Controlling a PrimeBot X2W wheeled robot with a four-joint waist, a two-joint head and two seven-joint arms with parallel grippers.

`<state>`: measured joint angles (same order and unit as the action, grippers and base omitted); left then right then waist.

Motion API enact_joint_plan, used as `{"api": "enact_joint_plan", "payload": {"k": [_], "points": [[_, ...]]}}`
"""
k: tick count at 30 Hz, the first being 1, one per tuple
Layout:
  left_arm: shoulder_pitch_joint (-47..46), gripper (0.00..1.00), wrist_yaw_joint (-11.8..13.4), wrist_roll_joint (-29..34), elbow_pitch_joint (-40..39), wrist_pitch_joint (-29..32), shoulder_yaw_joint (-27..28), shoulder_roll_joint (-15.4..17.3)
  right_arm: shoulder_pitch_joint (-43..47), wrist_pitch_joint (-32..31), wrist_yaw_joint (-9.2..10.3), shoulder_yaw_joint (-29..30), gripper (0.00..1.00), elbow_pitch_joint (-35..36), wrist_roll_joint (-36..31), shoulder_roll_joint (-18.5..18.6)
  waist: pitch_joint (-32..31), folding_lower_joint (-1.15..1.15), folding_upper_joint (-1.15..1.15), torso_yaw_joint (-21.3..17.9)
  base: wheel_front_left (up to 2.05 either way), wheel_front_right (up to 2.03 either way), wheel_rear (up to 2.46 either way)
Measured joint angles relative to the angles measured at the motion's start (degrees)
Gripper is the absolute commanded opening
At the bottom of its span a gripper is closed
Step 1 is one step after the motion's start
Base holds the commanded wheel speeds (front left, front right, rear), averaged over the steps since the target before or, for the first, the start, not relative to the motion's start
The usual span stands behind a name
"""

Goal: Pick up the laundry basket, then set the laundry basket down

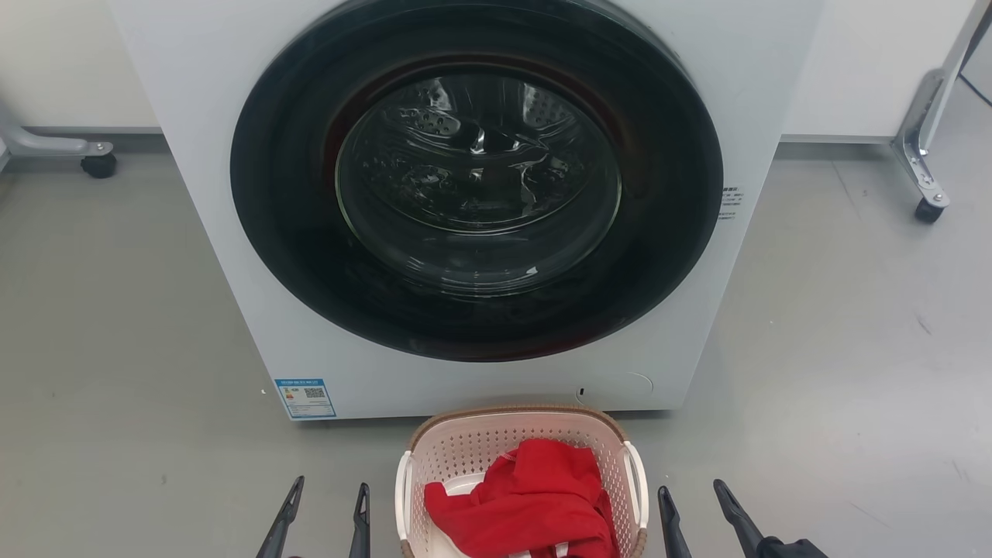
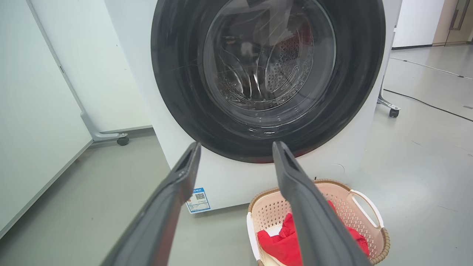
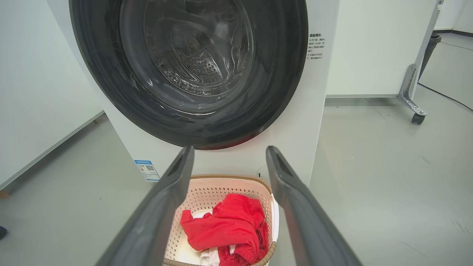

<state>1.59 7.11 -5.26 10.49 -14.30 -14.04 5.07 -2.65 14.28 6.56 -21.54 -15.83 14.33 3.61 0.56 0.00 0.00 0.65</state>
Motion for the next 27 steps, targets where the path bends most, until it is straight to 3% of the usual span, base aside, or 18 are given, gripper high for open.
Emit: {"api": "enact_joint_plan", "payload": {"k": [27], "points": [[0.5,1.00,0.0,-0.9,0.9,0.0,0.5,-0.7,1.1,0.0,-0.62,1.1,1.00,0.0,0.1,-0.2,-0.4,0.00,0.00,0.2,0.00,0.00,0.00]]}}
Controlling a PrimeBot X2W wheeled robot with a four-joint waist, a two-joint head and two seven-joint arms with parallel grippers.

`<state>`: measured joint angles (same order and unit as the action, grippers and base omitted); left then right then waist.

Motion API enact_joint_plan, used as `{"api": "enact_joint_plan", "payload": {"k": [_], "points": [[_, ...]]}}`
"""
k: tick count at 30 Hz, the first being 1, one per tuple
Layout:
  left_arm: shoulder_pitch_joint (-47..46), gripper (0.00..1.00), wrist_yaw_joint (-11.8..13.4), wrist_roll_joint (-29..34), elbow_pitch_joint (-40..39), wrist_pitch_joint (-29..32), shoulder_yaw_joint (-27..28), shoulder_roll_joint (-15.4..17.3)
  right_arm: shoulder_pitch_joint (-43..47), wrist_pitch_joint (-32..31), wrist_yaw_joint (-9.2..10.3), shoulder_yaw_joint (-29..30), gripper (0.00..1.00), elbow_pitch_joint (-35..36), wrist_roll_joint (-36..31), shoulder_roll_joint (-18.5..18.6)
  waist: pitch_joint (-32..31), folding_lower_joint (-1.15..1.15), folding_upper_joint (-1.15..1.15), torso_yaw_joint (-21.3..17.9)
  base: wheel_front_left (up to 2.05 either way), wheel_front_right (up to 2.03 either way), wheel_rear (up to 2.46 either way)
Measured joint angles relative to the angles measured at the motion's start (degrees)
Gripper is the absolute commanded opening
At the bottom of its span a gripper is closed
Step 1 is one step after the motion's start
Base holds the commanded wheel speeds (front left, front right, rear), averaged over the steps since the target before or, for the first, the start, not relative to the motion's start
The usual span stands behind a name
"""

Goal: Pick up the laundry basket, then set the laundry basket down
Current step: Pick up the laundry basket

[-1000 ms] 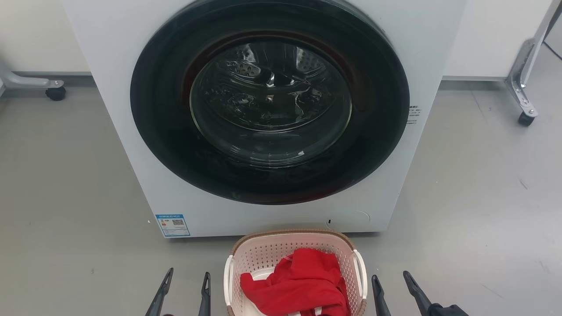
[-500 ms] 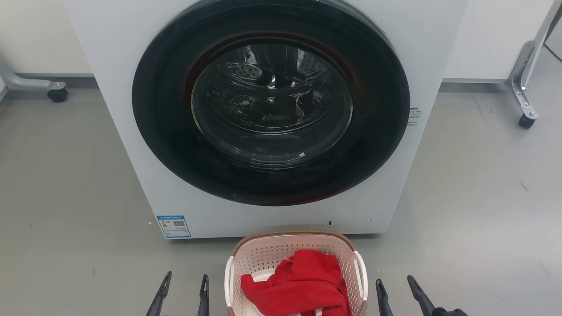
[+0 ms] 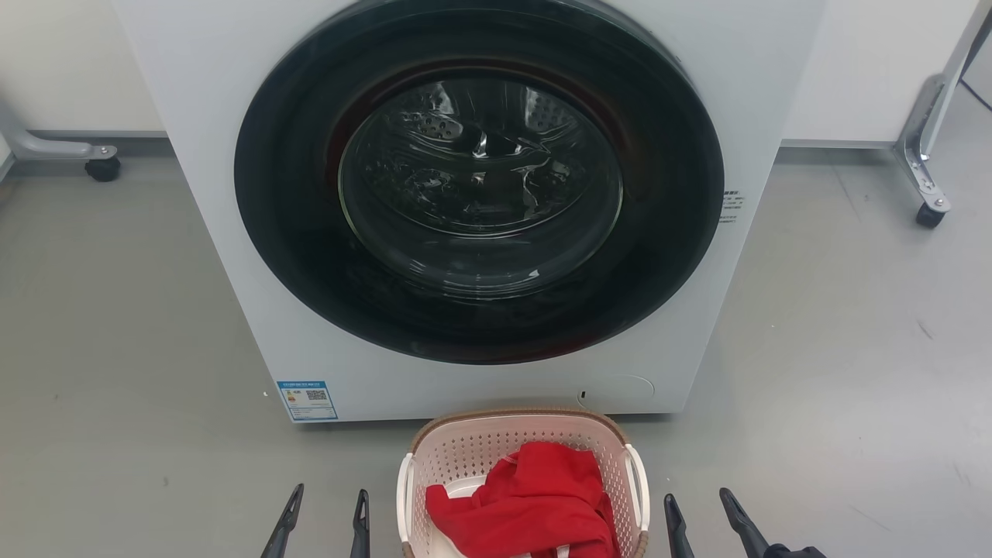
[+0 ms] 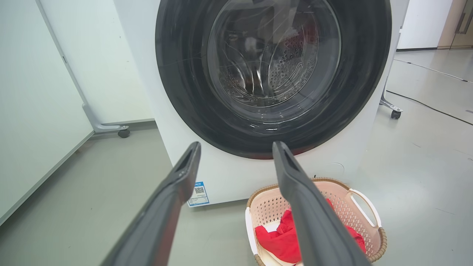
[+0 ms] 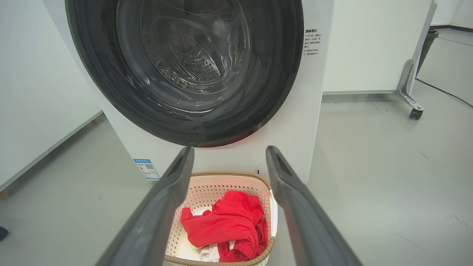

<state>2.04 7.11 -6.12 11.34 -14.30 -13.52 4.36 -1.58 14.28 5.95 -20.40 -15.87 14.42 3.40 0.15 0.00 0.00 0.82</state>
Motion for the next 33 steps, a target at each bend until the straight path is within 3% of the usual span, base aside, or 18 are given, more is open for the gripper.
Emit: {"api": "enact_joint_plan", "payload": {"k": [17,33], "points": [[0.6,1.00,0.0,0.0,-0.5,0.0,0.3,-0.1,0.5,0.0,-0.51,0.7,1.00,0.7,-0.1,-0.2,1.5,0.00,0.00,0.0,0.00,0.00,0.00],[-3.7,1.00,0.0,0.0,-1.8,0.0,1.3,-0.3,-4.6,0.0,-1.51,3.0,1.00,2.0,-0.7,-0.3,9.6,0.00,0.00,-0.1,0.00,0.00,0.00]]}}
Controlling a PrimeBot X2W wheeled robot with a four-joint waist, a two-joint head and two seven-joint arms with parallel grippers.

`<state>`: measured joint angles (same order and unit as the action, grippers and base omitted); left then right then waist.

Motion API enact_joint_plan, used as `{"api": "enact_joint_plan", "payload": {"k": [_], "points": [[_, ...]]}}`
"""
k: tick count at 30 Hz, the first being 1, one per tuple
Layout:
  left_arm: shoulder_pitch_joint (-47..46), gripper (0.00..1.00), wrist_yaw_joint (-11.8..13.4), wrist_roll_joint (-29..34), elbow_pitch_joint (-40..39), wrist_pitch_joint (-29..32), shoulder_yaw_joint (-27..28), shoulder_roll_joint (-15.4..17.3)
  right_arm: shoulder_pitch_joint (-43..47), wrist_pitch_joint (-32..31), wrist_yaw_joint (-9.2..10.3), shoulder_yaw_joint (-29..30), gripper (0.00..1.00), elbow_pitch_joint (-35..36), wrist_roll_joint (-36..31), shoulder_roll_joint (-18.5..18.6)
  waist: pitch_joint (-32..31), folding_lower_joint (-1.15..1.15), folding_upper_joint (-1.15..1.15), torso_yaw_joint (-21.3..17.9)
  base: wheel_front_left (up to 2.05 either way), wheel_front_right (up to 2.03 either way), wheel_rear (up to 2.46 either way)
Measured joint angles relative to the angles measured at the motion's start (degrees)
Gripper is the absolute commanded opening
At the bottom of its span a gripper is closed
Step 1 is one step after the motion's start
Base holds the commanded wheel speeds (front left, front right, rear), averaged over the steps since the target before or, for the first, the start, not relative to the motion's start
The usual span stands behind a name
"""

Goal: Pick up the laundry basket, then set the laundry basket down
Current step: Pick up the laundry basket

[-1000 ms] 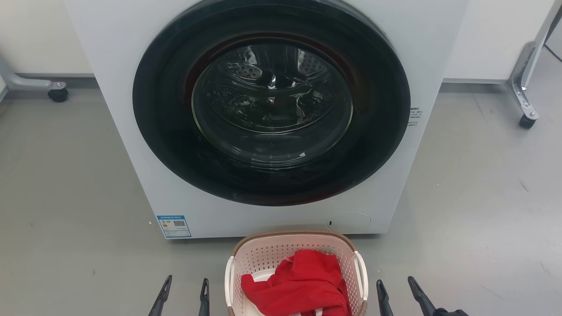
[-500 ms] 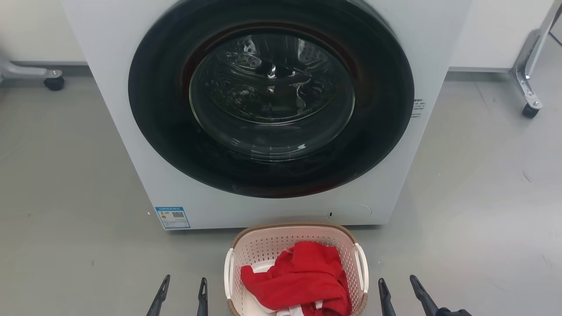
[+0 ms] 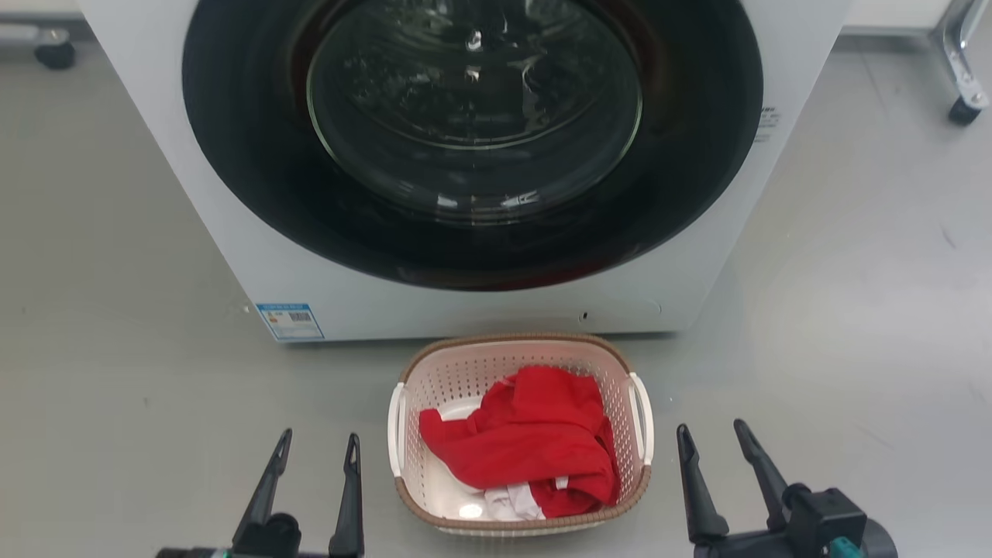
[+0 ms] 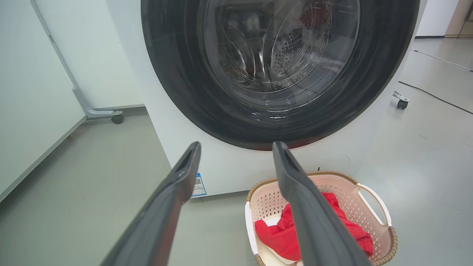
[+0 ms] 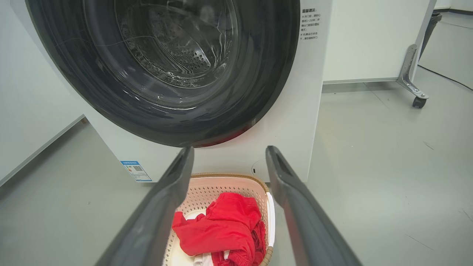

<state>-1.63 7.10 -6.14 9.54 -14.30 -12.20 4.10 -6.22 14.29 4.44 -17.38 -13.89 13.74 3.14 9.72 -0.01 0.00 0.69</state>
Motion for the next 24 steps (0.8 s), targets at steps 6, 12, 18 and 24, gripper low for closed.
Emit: {"api": "enact_joint_plan", "payload": {"k": [6,12,18,24], "points": [[-4.7,1.00,-0.1,0.1,0.9,0.0,0.3,-0.1,-4.1,0.0,-0.30,1.3,1.00,-0.9,0.0,0.0,4.6,0.00,0.00,-0.3,0.00,0.00,0.00],[-9.8,1.00,-0.1,0.1,3.3,0.0,0.9,-0.2,-8.7,0.0,-0.87,1.9,1.00,-2.7,-0.2,0.0,9.5,-0.01,0.01,-0.7,0.00,0.00,0.00],[-14.2,1.00,-0.6,-0.5,6.2,0.0,1.4,-0.5,-13.9,0.0,-1.42,2.7,1.00,-4.5,-0.3,0.1,14.6,-0.01,0.00,-1.1,0.00,0.00,0.00],[-19.3,1.00,-1.0,-1.3,9.8,0.0,2.3,-0.6,-19.5,0.2,-1.93,3.3,1.00,-7.4,-0.4,0.1,19.7,-0.01,0.01,-1.5,0.00,0.00,0.00]]}}
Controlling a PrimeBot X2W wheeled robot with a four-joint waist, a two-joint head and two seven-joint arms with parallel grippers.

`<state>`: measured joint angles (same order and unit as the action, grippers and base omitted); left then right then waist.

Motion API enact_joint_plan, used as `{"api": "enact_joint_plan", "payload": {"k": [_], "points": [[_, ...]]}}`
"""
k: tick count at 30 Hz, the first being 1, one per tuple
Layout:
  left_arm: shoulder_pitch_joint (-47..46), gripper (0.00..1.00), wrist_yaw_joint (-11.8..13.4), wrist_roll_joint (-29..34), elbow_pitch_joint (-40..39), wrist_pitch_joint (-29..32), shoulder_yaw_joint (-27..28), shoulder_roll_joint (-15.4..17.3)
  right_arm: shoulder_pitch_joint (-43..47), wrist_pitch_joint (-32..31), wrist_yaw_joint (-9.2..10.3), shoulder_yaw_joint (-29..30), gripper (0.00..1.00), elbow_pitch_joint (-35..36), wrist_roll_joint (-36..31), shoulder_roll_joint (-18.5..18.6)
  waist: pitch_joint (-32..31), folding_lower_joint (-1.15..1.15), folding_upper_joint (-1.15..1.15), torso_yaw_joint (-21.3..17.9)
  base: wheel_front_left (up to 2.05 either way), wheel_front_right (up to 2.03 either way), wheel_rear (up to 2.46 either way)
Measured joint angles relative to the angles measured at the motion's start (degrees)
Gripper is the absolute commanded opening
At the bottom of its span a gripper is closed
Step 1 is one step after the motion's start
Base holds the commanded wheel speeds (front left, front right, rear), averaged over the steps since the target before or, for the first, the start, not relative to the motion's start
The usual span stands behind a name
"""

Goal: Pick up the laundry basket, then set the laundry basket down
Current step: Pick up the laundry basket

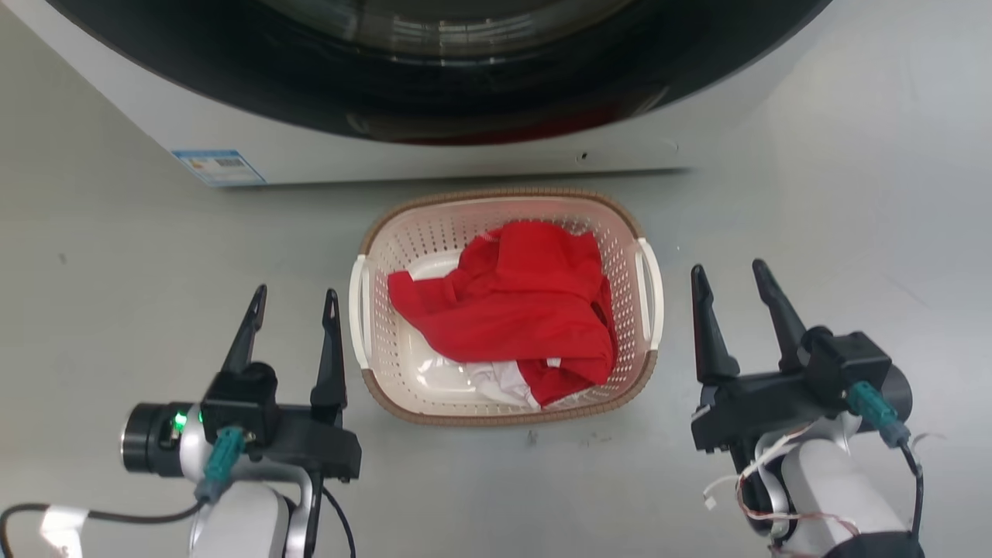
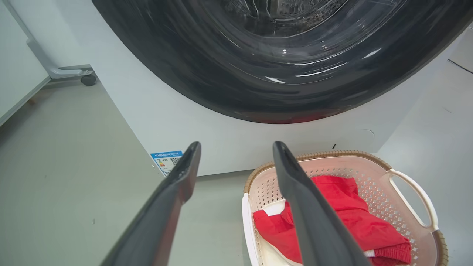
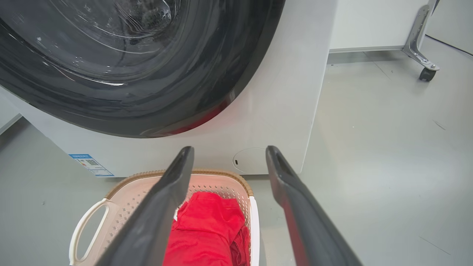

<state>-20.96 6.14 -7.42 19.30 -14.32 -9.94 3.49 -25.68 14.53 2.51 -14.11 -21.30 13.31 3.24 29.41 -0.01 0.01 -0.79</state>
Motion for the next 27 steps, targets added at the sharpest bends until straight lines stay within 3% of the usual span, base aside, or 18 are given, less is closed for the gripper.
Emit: {"api": "enact_joint_plan", "payload": {"k": [12,27], "points": [[-10.7,1.00,-0.7,-3.7,6.9,0.0,1.9,-0.7,-10.6,0.2,-0.07,1.0,1.00,-6.7,-0.1,0.1,11.2,0.00,0.00,-0.4,0.00,0.00,0.00],[-18.2,1.00,-1.8,-6.0,17.5,0.0,1.8,-1.2,-18.5,0.2,-0.52,1.4,1.00,-15.0,-0.1,0.2,20.4,0.00,0.00,-0.1,0.00,0.00,0.00]]}}
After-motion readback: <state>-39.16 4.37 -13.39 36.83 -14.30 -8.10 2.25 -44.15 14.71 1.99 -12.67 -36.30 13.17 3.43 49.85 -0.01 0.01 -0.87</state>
